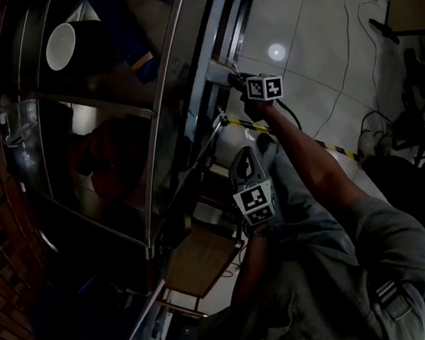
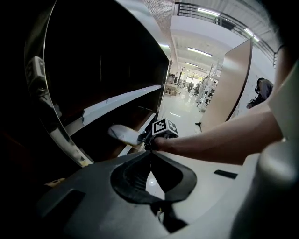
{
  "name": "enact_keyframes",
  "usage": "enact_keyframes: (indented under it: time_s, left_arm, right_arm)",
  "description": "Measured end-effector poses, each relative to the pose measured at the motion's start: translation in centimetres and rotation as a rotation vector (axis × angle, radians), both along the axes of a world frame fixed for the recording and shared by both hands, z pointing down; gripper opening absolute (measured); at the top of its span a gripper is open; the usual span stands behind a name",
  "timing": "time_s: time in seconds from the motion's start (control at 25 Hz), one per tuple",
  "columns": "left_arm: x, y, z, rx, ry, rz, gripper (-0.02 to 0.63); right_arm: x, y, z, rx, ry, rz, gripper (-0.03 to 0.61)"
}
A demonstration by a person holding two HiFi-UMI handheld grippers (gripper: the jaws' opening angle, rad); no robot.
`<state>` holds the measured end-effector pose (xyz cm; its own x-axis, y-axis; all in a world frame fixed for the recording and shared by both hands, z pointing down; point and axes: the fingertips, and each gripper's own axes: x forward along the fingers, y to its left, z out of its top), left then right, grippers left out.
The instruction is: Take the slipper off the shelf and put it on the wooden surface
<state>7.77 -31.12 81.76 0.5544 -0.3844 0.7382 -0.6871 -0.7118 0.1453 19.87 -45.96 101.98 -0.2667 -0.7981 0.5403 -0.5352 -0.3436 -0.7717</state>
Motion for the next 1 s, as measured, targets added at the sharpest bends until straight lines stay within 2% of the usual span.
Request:
enact_keyframes:
  time_s: [0.16,0.32,0.48,0.64,0.8,1.0]
  left_arm:
    - [1.2,0.4,-4.9,-0.005,0.027,0.011,0.005]
    - [2.3,0.1,-10.4,0.025,0.073,0.015,0.005]
    - [2.9,0.1,-15.2,0.050,0.110,0.010,0.005]
    - [3.2,1.4,-18.4,0.067,0.107,0.003,0.005]
    - [5.7,3.2,-21.8,0.083,0.174,0.036,0.004]
    - [5.6,6.8,-22.9,0.092,0.193,0.059,0.005]
  right_arm:
    - [0.4,5.0,-5.2,-0.022,0.037,-0.012,0.052]
    - [1.3,9.7,-13.2,0.011,0.057,0.016,0.052]
    - [3.8,15.5,-22.2,0.032,0.142,0.069,0.052]
    - [5.0,21.2,-29.6,0.056,0.231,0.126,0.052]
    - [5.8,23.4,-33.7,0.100,0.274,0.134,0.052]
    - [4.4,26.6,-37.3,0.155,0.299,0.131,0.052]
